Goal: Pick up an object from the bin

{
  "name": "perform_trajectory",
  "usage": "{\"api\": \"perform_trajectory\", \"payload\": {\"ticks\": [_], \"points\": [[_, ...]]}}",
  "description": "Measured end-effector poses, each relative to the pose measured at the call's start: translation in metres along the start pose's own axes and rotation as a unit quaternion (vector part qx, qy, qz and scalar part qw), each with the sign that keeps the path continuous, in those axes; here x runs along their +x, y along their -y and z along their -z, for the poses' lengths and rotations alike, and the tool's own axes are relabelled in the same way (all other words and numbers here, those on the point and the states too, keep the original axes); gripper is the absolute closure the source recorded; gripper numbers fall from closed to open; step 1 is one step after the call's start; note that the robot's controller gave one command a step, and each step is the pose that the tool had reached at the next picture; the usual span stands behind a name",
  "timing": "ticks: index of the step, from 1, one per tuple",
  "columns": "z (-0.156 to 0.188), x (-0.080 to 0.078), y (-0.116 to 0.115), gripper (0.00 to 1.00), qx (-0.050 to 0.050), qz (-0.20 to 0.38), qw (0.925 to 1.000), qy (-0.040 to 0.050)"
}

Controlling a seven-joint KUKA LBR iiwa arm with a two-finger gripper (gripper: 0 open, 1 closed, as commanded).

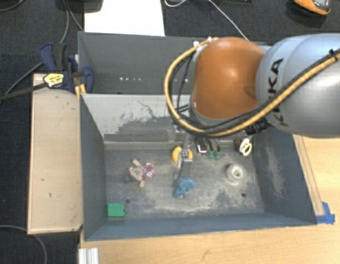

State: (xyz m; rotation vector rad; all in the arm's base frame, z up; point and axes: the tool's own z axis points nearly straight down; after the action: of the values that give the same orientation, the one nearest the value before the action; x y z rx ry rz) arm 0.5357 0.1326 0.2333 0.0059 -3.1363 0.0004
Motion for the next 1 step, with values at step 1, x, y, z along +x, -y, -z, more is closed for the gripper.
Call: {"api": "perform_trajectory", "payload": {"ticks": [1], "points": [[0.0048, -0.0014, 0.001, 0.0, -0.001, -0.003, 1.0, 0.004]]}}
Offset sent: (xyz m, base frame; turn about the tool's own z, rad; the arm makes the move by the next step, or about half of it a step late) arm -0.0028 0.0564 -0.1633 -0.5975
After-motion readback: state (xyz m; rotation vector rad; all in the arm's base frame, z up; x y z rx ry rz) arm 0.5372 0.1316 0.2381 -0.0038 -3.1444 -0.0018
